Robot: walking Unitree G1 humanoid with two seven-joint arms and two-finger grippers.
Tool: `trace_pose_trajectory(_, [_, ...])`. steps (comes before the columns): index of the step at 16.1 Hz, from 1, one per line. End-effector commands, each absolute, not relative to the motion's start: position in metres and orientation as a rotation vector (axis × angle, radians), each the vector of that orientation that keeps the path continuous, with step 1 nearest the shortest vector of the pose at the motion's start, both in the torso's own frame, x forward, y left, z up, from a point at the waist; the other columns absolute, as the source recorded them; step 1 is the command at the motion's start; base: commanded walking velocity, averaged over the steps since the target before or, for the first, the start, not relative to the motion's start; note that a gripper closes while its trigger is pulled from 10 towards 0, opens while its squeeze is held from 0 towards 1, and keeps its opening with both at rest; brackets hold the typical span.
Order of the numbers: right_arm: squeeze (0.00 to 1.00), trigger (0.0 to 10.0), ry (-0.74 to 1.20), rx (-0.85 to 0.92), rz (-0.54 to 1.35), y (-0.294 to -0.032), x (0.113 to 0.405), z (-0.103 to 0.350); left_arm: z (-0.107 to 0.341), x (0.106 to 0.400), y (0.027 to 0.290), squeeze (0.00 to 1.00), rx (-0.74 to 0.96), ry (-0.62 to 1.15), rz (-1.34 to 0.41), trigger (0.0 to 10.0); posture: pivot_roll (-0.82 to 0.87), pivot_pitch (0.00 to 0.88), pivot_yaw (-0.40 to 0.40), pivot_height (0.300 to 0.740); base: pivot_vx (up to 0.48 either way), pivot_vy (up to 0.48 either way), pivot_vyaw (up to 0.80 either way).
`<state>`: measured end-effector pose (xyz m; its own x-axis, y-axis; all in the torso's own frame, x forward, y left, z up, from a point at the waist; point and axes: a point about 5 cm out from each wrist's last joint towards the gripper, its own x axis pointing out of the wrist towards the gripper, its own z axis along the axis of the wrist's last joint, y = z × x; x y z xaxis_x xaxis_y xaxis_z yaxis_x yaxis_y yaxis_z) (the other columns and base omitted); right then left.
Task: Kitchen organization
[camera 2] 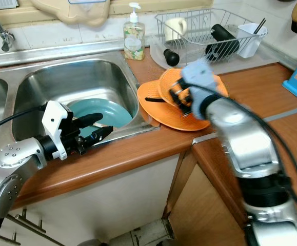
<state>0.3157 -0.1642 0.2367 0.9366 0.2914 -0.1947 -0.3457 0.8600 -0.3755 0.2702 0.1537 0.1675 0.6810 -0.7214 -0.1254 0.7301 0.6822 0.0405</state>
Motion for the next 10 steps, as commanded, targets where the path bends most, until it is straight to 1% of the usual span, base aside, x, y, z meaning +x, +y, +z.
trace_pose_trajectory(1, [0.0,10.0,0.12,-0.42,0.32,-0.172,0.31,0.242,0.174,0.269,0.154,0.0,0.109,0.08,-0.815,10.0,-0.12,0.0,0.023,0.74,0.0,0.0,0.0])
trace_pose_trajectory(4, [0.0,10.0,0.111,-0.412,0.259,-0.191,0.299,0.248,0.175,0.269,0.154,0.0,0.109,0.078,-0.814,10.0,-0.13,0.0,0.027,0.74,0.0,0.0,0.0])
trace_pose_trajectory(10, [0.0,10.0,0.122,-0.344,0.167,-0.214,0.282,0.247,0.175,0.27,0.153,0.0,0.111,0.074,-0.81,10.0,-0.13,0.0,0.032,0.74,0.0,0.0,0.0])
